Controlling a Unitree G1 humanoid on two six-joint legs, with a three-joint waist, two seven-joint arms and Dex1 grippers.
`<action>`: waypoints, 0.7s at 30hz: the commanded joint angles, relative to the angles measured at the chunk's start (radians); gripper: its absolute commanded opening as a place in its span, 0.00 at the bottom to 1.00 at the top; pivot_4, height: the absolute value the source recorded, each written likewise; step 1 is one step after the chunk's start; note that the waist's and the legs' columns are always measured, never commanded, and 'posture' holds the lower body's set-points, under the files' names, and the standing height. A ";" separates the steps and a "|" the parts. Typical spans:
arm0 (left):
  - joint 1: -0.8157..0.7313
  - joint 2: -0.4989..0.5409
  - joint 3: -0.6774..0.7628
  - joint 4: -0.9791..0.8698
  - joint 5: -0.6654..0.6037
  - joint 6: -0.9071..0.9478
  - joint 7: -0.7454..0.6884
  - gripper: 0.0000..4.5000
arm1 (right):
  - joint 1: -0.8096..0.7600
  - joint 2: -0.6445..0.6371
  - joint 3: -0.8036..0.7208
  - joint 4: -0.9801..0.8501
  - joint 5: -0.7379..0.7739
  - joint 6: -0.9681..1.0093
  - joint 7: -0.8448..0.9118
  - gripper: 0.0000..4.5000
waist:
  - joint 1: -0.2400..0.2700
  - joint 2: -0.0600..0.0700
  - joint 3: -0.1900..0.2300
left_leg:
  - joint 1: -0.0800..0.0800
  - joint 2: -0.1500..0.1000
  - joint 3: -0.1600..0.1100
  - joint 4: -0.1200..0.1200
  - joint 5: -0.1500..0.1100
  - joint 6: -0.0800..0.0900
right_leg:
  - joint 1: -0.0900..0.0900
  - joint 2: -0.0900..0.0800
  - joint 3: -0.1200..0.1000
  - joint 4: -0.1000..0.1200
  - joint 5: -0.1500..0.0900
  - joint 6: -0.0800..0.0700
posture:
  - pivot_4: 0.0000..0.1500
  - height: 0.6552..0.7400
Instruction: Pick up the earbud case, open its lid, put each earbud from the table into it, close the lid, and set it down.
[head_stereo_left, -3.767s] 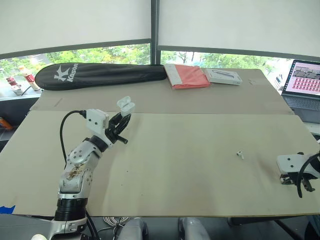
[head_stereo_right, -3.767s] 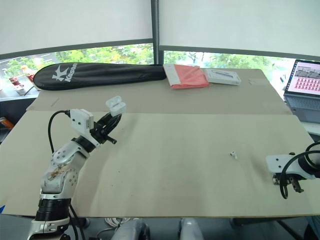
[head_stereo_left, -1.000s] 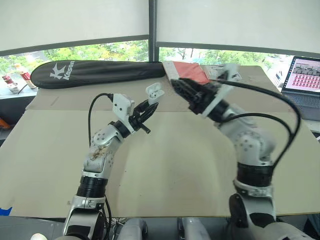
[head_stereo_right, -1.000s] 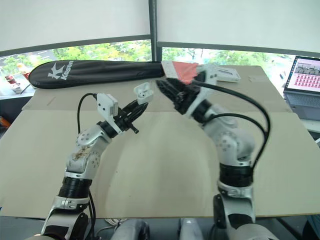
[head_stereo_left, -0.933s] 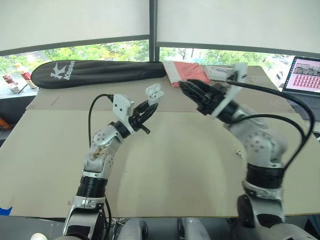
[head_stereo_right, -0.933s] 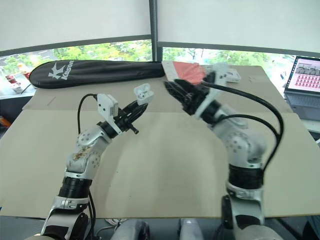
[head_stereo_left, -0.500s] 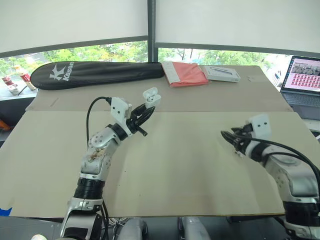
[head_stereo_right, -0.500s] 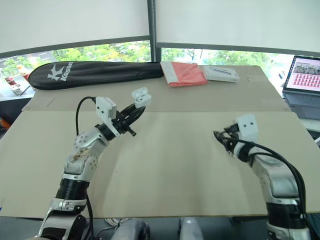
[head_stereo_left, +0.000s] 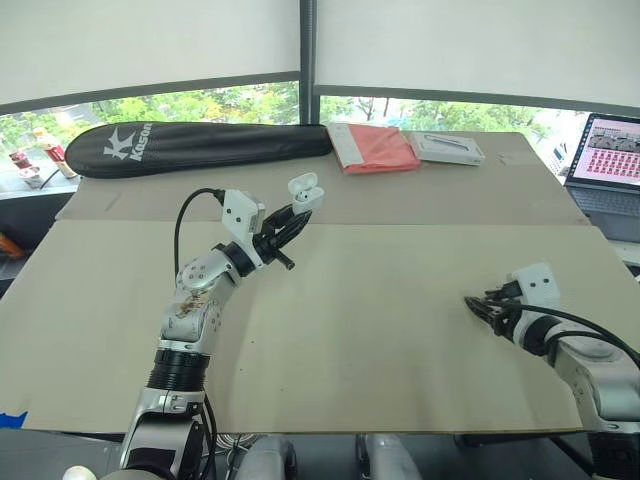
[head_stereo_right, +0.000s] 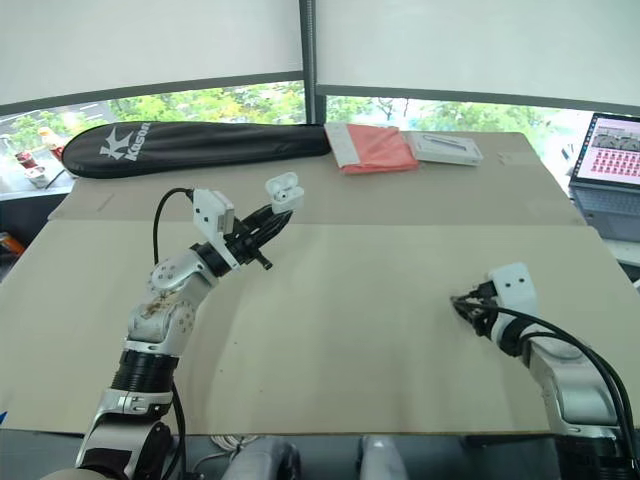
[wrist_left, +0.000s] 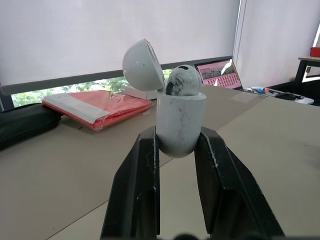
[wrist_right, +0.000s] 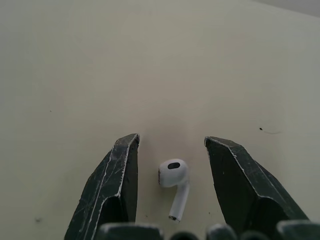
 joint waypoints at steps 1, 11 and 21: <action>-0.015 0.010 0.013 -0.030 -0.004 -0.022 -0.003 0.11 | -0.002 -0.014 -0.027 0.006 0.000 -0.018 0.014 0.52 | 0.002 0.000 0.000 | 0.000 0.000 0.000 0.000 0.000 0.000 | 0.000 0.000 0.000 0.000 0.000 0.000 | 1.00 1.00; -0.019 0.013 0.016 -0.023 -0.002 -0.031 -0.002 0.11 | 0.014 -0.047 -0.032 0.034 0.018 0.043 0.081 0.52 | 0.005 0.000 0.000 | 0.000 0.000 0.000 0.000 0.000 0.000 | 0.000 0.000 0.000 0.000 0.000 0.000 | 1.00 1.00; -0.018 0.008 0.013 -0.026 -0.002 -0.033 -0.001 0.11 | -0.004 -0.042 -0.037 0.070 0.019 0.029 0.075 0.34 | 0.006 0.000 0.000 | 0.000 0.000 0.000 0.001 0.000 0.000 | 0.001 0.000 0.000 0.000 0.000 0.000 | 1.00 1.00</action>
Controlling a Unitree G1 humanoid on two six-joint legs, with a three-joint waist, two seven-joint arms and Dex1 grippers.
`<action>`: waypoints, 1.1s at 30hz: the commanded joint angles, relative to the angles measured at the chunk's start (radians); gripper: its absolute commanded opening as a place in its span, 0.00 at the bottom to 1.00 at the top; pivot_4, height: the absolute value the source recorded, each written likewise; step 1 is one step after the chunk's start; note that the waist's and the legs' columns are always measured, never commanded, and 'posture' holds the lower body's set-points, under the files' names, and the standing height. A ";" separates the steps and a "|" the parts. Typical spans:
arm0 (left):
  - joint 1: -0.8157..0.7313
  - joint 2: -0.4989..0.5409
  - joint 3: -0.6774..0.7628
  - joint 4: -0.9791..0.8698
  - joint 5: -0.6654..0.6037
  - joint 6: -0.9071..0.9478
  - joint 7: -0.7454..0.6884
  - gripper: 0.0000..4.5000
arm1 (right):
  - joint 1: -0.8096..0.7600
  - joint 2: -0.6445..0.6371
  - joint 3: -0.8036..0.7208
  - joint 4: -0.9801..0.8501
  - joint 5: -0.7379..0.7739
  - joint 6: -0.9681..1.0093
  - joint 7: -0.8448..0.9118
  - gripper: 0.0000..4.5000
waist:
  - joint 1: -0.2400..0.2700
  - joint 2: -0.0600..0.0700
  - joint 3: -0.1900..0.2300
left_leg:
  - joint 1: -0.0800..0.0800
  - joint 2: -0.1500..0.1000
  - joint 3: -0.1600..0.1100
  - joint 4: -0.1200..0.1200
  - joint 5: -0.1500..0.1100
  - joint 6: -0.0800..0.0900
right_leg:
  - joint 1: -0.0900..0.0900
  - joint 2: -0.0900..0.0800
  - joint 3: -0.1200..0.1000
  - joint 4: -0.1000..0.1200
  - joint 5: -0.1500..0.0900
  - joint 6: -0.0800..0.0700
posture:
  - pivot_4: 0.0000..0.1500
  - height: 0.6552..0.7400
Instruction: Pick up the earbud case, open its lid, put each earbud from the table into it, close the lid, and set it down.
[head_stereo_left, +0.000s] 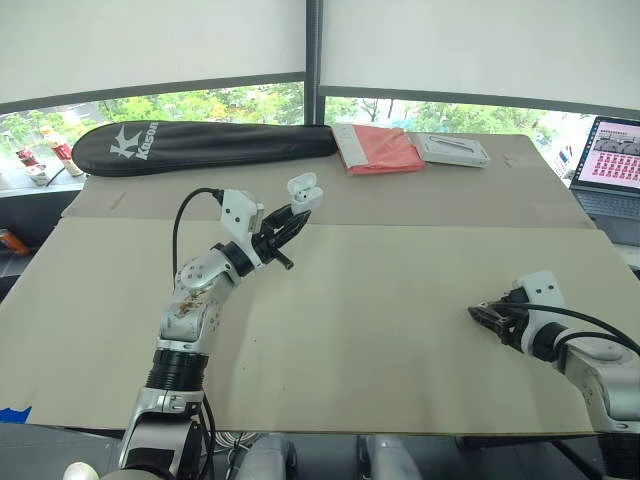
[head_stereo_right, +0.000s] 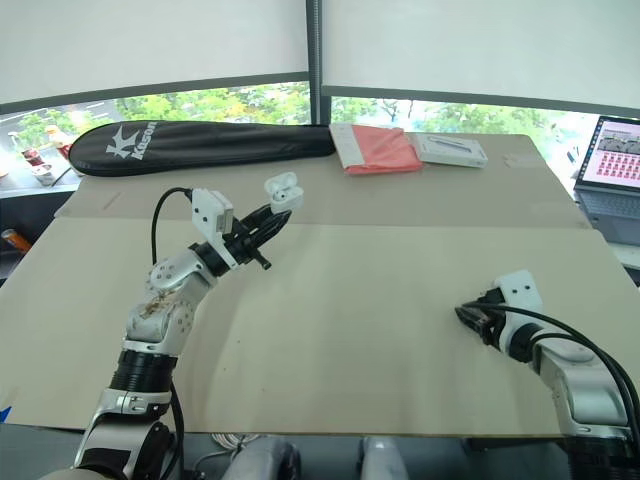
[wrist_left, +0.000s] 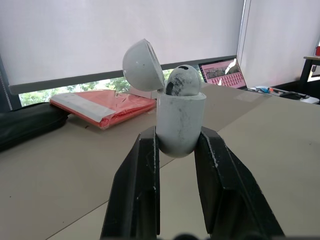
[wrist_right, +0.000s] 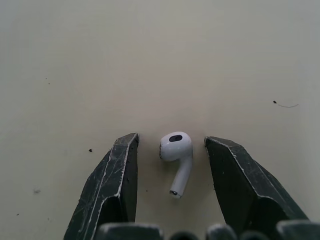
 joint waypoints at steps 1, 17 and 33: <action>-0.019 0.003 0.012 -0.025 -0.002 -0.033 -0.002 0.11 | -0.021 -0.006 -0.025 0.039 -0.002 -0.013 0.001 0.27 | -0.001 0.000 0.000 | 0.000 0.000 0.000 0.000 0.000 0.000 | 0.000 0.000 0.000 0.000 0.000 0.000 | 1.00 1.00; -0.001 0.007 0.018 -0.033 0.001 -0.040 0.004 0.11 | -0.209 -0.267 0.312 0.028 -0.081 -0.087 0.442 0.07 | -0.005 0.000 0.000 | 0.001 0.000 0.000 0.000 0.000 0.000 | 0.000 0.000 0.000 0.000 0.000 0.000 | 1.00 1.00; 0.118 0.008 0.032 -0.138 -0.001 -0.031 0.069 0.11 | -0.377 -0.542 0.593 0.578 -0.501 -0.727 0.806 0.07 | 0.009 0.000 0.000 | 0.001 0.000 0.001 0.005 -0.002 0.003 | 0.006 -0.001 -0.001 -0.003 -0.001 0.001 | 1.00 1.00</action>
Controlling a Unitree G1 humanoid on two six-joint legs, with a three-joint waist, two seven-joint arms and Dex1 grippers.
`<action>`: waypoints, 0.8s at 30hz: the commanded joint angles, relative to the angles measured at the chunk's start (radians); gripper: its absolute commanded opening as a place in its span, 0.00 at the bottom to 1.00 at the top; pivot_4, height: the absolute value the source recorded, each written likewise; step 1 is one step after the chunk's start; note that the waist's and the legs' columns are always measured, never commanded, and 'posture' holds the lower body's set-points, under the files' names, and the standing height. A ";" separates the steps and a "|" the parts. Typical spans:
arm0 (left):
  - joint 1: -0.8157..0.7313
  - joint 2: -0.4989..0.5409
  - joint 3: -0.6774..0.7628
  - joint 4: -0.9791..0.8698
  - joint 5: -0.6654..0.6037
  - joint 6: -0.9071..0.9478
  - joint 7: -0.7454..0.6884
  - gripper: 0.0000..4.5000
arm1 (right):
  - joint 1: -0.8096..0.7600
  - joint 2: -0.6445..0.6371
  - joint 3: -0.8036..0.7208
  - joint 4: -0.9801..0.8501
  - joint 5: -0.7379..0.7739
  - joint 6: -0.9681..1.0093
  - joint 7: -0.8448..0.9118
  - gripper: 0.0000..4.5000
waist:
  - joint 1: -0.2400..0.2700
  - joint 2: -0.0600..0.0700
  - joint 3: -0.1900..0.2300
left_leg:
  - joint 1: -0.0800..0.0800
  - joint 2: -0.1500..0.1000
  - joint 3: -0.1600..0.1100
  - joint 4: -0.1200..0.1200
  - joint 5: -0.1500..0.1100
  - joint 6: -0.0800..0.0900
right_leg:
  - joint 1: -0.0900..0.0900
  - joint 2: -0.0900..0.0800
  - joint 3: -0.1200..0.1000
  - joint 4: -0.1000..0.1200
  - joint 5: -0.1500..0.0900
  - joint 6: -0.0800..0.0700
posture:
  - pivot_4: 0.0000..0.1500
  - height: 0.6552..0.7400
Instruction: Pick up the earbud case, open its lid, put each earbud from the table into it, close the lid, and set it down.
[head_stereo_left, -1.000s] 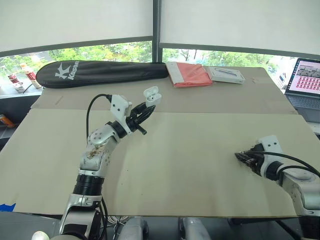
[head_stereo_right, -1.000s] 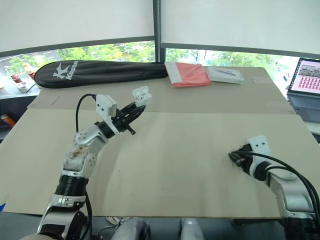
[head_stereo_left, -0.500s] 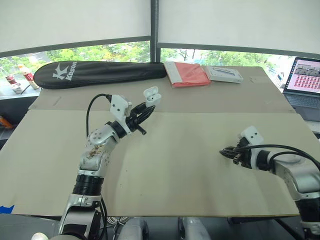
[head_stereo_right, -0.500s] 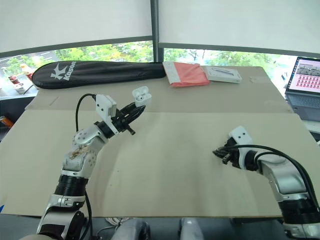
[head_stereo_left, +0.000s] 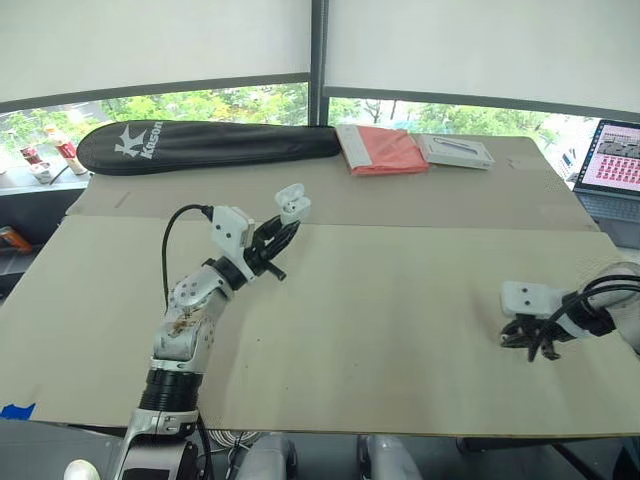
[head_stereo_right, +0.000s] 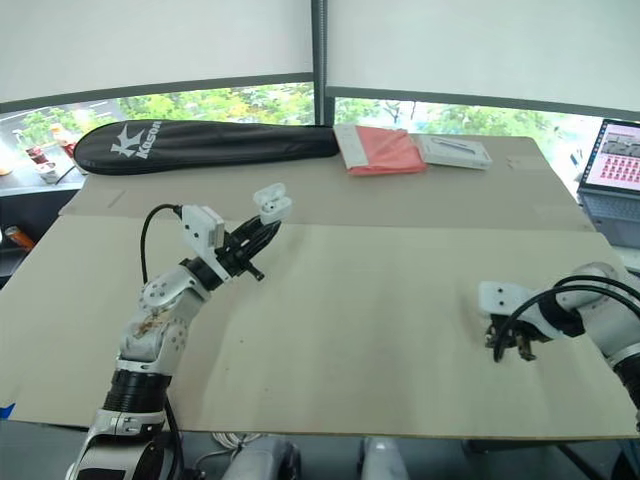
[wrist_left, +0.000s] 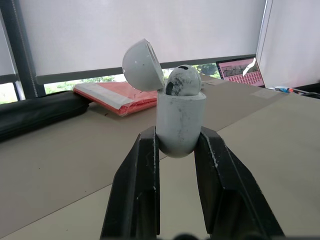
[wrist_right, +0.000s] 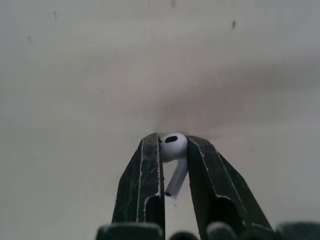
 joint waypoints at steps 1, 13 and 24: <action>0.007 0.008 0.018 -0.065 -0.008 -0.008 0.013 0.11 | 0.012 -0.051 0.023 0.147 -0.105 -0.116 0.007 0.07 | 0.003 0.000 0.000 | 0.001 0.000 0.000 0.000 0.000 0.000 | 0.002 0.000 0.000 -0.001 0.000 0.000 | 1.00 1.00; -0.011 0.013 0.014 -0.043 -0.007 -0.005 0.011 0.11 | 0.059 -0.006 -0.073 0.271 -0.083 -0.148 -0.042 0.18 | 0.001 -0.001 -0.001 | 0.006 0.001 -0.002 0.001 -0.002 0.003 | 0.014 0.000 -0.001 -0.012 0.000 0.000 | 1.00 1.00; -0.021 0.010 0.005 -0.033 -0.007 -0.001 0.004 0.11 | 0.108 -0.018 -0.101 0.249 -0.113 -0.164 -0.031 0.67 | 0.004 -0.002 -0.001 | 0.012 0.001 -0.002 -0.003 -0.002 0.003 | 0.017 -0.001 -0.001 -0.012 -0.001 0.001 | 1.00 1.00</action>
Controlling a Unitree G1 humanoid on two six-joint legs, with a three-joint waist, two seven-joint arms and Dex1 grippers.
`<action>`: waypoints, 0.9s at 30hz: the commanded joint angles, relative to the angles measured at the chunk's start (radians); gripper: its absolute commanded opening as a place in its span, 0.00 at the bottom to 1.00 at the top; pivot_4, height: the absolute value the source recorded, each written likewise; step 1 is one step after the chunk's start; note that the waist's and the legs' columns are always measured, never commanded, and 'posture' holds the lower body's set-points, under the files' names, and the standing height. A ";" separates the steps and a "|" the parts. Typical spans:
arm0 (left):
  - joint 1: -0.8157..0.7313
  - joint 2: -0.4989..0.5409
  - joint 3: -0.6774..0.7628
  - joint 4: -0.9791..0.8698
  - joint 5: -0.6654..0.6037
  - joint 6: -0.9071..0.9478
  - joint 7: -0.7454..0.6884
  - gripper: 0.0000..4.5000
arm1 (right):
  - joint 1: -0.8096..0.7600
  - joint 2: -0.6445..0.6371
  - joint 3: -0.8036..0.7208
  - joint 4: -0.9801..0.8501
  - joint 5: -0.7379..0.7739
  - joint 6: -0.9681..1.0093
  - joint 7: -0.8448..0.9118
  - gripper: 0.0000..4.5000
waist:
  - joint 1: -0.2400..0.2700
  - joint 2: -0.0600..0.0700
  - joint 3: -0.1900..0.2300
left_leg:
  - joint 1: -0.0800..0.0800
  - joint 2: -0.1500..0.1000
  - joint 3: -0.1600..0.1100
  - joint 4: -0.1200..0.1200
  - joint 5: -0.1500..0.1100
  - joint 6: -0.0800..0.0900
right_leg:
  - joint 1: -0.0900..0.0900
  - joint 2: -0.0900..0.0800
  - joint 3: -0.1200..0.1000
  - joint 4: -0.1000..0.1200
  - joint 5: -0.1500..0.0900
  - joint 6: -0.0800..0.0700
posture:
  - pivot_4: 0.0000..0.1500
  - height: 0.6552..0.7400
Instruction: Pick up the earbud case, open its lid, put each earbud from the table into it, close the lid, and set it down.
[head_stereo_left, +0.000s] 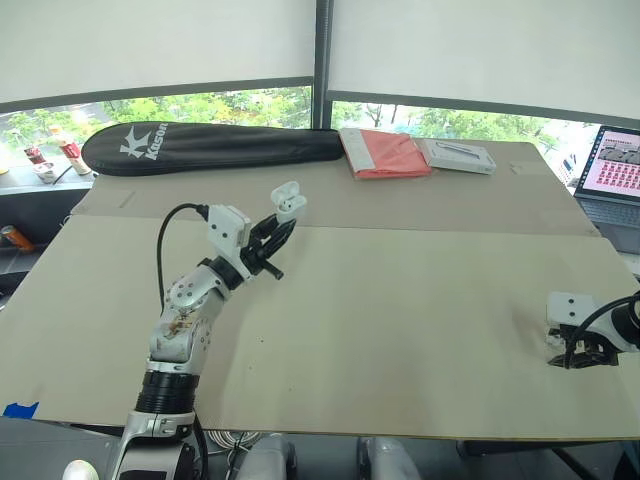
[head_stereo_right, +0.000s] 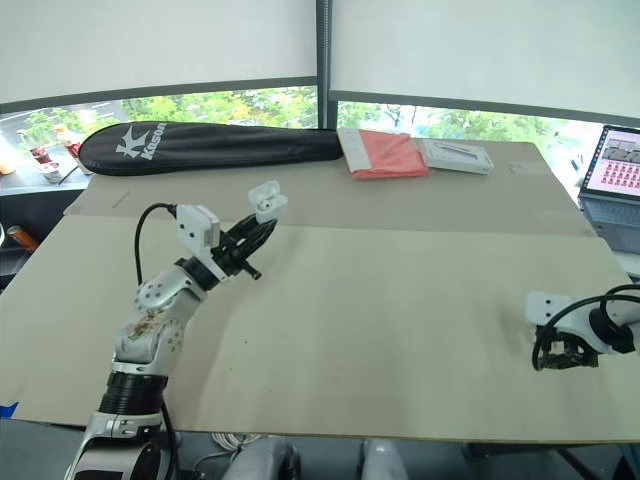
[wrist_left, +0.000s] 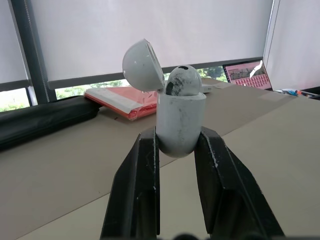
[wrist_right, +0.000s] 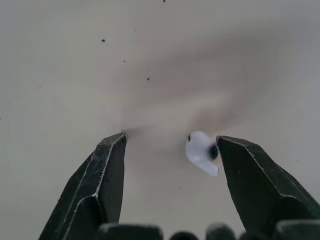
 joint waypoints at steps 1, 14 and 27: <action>-0.022 -0.001 0.002 -0.020 -0.008 -0.003 -0.003 0.11 | 0.038 -0.010 0.029 0.019 -0.037 -0.037 0.021 0.67 | 0.000 0.000 0.000 | 0.001 0.000 0.000 0.000 0.000 0.000 | 0.001 0.000 0.000 0.000 0.000 0.000 | 1.00 1.00; -0.011 -0.005 0.000 -0.025 -0.008 -0.010 0.001 0.11 | -0.016 -0.013 0.029 0.057 -0.044 -0.107 0.070 0.67 | -0.002 0.000 0.000 | 0.003 0.000 -0.001 0.000 -0.001 0.001 | 0.004 -0.001 0.000 0.000 -0.003 -0.003 | 1.00 1.00; -0.025 -0.023 -0.006 0.006 -0.002 -0.029 -0.007 0.11 | 0.054 -0.049 -0.025 -0.032 -0.009 -0.058 0.090 0.67 | -0.003 0.000 0.000 | 0.004 0.000 -0.001 -0.002 0.000 0.001 | 0.004 -0.001 0.000 0.000 -0.003 -0.003 | 1.00 1.00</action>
